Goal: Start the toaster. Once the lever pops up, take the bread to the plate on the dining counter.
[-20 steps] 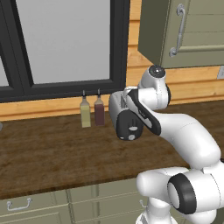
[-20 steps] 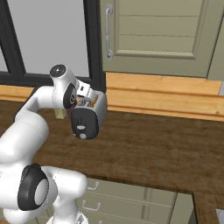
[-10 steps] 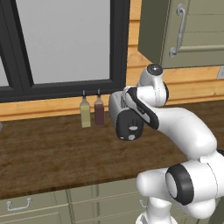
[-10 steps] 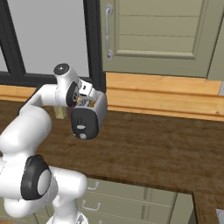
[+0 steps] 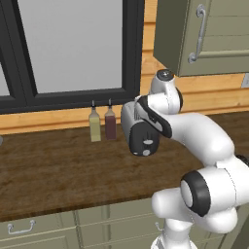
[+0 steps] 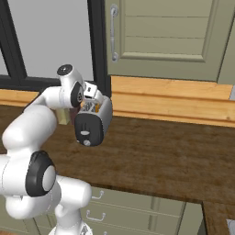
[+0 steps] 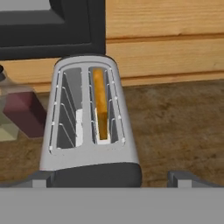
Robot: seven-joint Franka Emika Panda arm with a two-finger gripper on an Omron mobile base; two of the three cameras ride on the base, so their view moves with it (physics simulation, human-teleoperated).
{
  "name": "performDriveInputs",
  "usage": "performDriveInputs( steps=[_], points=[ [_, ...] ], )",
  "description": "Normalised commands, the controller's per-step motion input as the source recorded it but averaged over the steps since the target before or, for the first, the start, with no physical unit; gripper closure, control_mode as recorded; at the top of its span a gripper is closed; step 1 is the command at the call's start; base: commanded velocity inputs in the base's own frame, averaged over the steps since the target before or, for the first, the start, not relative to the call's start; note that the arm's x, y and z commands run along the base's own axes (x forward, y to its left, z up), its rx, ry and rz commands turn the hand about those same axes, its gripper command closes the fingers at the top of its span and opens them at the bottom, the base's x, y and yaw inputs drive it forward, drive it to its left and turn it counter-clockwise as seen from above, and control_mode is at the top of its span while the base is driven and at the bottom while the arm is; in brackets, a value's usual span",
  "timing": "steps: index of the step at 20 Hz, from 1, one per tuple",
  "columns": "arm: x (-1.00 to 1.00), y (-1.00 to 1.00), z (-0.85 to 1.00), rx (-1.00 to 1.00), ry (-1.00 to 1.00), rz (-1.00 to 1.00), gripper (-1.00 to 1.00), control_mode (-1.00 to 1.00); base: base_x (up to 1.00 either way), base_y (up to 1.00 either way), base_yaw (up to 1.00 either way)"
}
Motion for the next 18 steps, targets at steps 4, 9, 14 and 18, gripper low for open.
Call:
performDriveInputs(
  steps=[4, 9, 14, 18],
  points=[
    [0.22, 0.0, -0.31, -0.03, 0.0, 0.0, -1.0, -1.0, 0.0, 0.0, 0.0],
    [0.37, 0.0, -0.19, 0.0, 0.0, 0.0, -1.0, -1.0, 0.0, 0.0, 0.0],
    [0.46, 0.0, -0.11, 0.0, 0.0, 0.0, -1.0, -1.0, 0.0, 0.0, 0.0],
    [0.49, 0.0, -0.1, 0.0, 0.01, 0.0, -1.0, -1.0, 0.0, 0.0, 0.0]
  ],
)
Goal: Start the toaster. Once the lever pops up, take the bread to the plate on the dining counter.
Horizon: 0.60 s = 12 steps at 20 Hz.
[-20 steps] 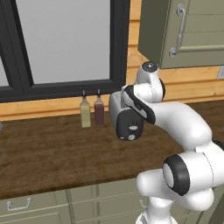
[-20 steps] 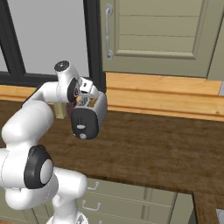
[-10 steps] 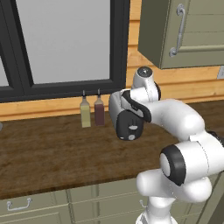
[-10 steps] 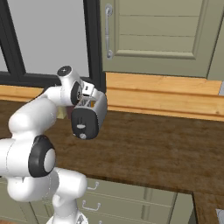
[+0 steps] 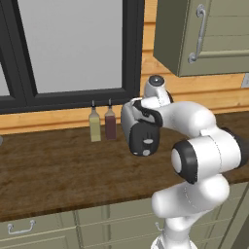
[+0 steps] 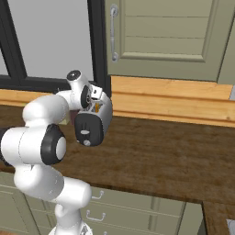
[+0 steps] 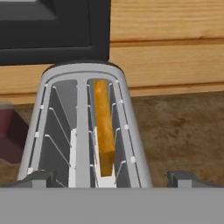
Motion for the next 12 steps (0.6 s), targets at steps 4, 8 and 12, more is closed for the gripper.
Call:
performDriveInputs(
  steps=[4, 8, 12],
  points=[
    [0.42, 0.0, -0.13, 0.0, 0.04, 0.0, -1.0, -1.0, 0.0, 0.0, 0.0],
    [0.21, 0.0, -0.19, 0.0, 0.06, 0.0, -1.0, -1.0, 0.0, 0.0, 0.0],
    [0.13, 0.0, -0.2, 0.0, 0.05, 0.0, -1.0, -1.0, 0.0, 0.0, 0.0]
  ],
)
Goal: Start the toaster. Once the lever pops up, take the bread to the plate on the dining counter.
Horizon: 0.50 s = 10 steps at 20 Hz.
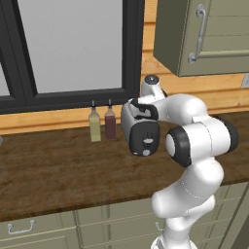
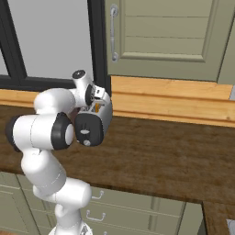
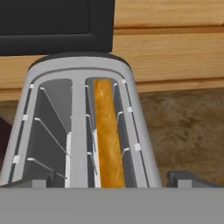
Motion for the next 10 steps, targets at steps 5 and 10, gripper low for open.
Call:
performDriveInputs(
  steps=[5, 10],
  points=[
    [0.11, 0.0, -0.14, 0.0, 0.03, 0.0, -1.0, -1.0, 0.0, 0.0, 0.0],
    [0.06, 0.0, -0.18, 0.0, 0.01, 0.0, -1.0, -1.0, 0.0, 0.0, 0.0]
  ],
)
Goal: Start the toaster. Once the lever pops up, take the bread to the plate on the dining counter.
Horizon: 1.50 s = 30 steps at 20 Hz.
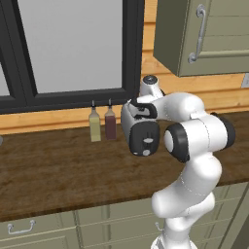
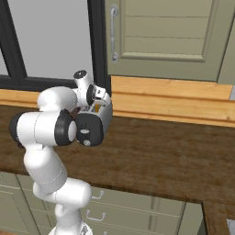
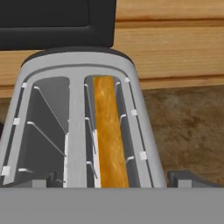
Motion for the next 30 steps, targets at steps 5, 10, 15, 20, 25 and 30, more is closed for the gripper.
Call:
performDriveInputs(
  steps=[5, 10, 15, 20, 25, 30],
  points=[
    [0.12, 0.0, -0.1, 0.0, 0.0, 0.0, -1.0, -1.0, 0.0, 0.0, 0.0],
    [0.01, 0.0, -0.04, 0.0, 0.0, 0.0, -1.0, -1.0, 0.0, 0.0, 0.0],
    [0.0, 0.0, -0.04, 0.0, 0.0, 0.0, -1.0, -1.0, 0.0, 0.0, 0.0],
    [0.0, 0.0, -0.01, 0.0, 0.0, 0.0, 1.0, -1.0, 0.0, 0.0, 0.0],
    [0.0, -0.05, 0.0, 0.01, 0.0, 0.0, 1.0, -1.0, 0.0, 0.0, 0.0],
    [0.0, -0.01, 0.0, 0.0, 0.0, 0.0, 1.0, -1.0, 0.0, 0.0, 0.0]
  ],
)
